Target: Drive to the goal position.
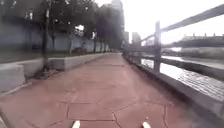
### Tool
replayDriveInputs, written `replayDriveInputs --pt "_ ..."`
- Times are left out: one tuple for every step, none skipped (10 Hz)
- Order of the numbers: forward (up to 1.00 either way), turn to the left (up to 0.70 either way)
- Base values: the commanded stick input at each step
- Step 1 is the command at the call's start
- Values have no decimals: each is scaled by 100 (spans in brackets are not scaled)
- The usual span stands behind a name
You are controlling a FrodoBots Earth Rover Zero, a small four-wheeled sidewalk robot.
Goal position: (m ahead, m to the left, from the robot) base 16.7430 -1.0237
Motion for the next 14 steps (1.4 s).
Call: replayDriveInputs --pt "0 0" --pt "0 0" --pt "0 0" --pt "43 0" --pt "70 0" --pt "70 0" --pt "70 0" --pt "70 0" --pt "70 0" --pt "70 0" --pt "70 0" --pt "70 0" --pt "70 0" --pt "70 0"
